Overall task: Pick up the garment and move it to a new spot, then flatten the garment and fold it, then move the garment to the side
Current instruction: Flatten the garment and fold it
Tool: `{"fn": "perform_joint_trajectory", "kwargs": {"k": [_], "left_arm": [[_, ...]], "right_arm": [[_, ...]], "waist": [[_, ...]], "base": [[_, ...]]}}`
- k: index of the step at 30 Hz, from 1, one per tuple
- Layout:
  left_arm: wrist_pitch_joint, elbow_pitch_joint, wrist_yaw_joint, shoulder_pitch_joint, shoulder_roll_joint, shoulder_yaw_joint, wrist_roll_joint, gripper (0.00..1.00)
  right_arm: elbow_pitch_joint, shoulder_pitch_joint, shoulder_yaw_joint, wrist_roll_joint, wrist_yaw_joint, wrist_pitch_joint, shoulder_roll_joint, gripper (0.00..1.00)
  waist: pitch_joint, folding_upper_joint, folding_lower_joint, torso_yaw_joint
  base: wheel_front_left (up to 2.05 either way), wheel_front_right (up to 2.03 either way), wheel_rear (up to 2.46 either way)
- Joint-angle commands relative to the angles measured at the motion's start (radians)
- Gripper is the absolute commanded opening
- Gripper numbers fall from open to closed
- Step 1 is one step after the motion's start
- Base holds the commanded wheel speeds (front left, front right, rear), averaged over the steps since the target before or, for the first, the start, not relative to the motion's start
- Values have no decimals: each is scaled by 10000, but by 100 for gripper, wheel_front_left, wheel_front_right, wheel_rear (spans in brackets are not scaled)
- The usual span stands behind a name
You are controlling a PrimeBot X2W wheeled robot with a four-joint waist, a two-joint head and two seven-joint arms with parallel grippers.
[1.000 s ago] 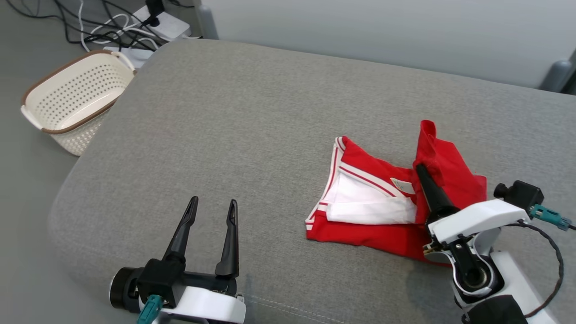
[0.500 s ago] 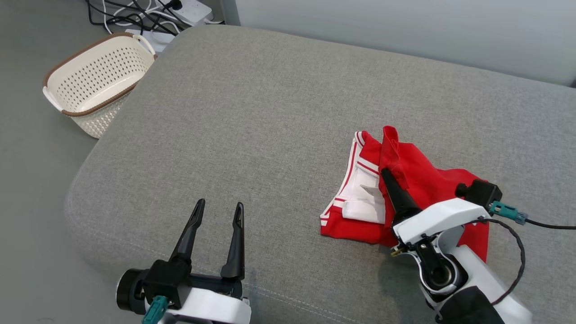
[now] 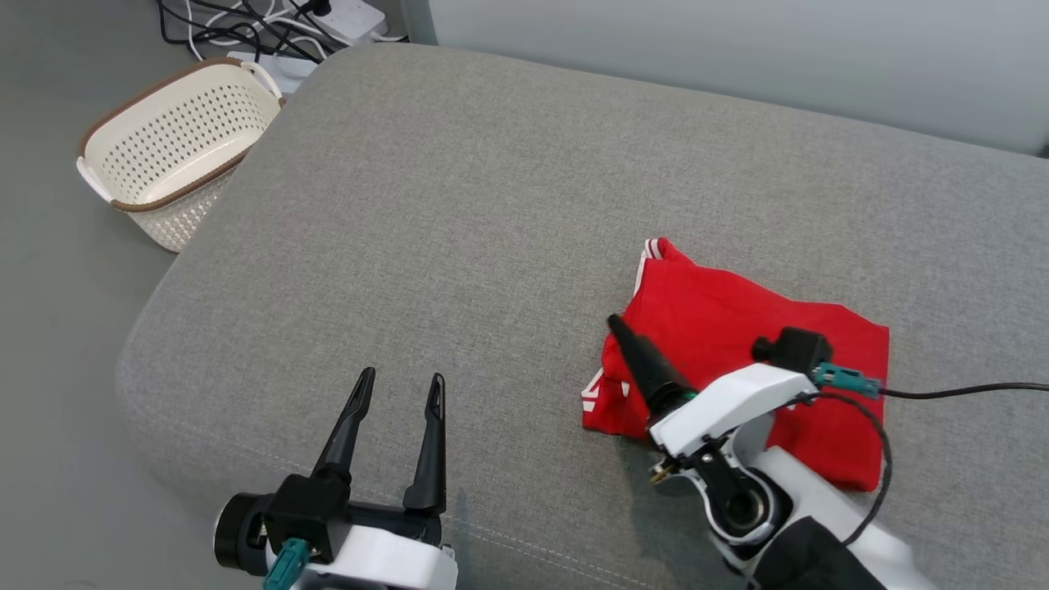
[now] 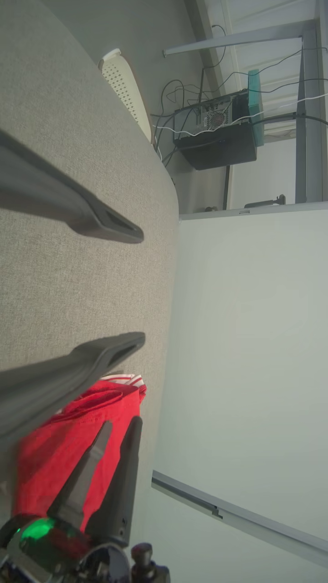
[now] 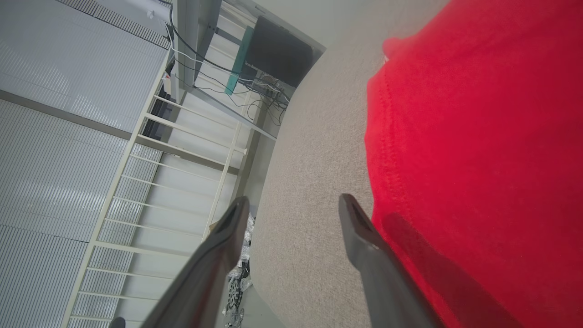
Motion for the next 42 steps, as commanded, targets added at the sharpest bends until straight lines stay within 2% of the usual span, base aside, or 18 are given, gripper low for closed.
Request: {"fn": "perform_joint_trajectory", "kwargs": {"k": [1, 4, 8, 12, 17, 23, 30, 42], "left_arm": [[-101, -199, 48, -327, 22, 312, 27, 100], [-101, -189, 56, -307, 22, 361, 34, 100], [-101, -212, 47, -254, 22, 510, 41, 100], [-101, -228, 29, -167, 22, 655, -23, 100], [-101, -198, -17, -47, 22, 837, -87, 100], [-101, -203, -83, -27, 22, 1007, -58, 100], [-101, -196, -96, -22, 22, 1146, -21, 100], [-101, -181, -180, 246, 22, 1325, -40, 100]], "right_arm": [[-381, -165, 267, 135, 16, -165, 167, 100], [-599, -237, 643, 133, 16, -425, 167, 100], [-267, -537, 716, -1404, 16, -702, -3, 100], [-248, -419, -469, -3905, 16, -724, -294, 100], [-597, 438, -2191, -6977, 16, -727, -270, 100], [-1302, 1464, -3815, -9547, 16, -728, -24, 100], [-2266, 2447, -4925, -11042, 16, -729, 124, 100], [-4126, 4165, -6493, -12090, 16, -729, 162, 100]], "waist": [[-55, 0, 0, -52], [-175, 0, 0, -208], [-340, 0, 0, -533], [-549, 0, 0, -978], [-837, 0, 0, -1632], [-1046, 0, 0, -2400], [-1126, 0, 0, -3078], [-1347, 0, 0, -3531]], "base": [[0, 0, 0], [0, 0, 0], [0, 0, 0], [0, 0, 0], [0, 0, 0], [0, 0, 0], [0, 0, 0], [0, 0, 0]]}}
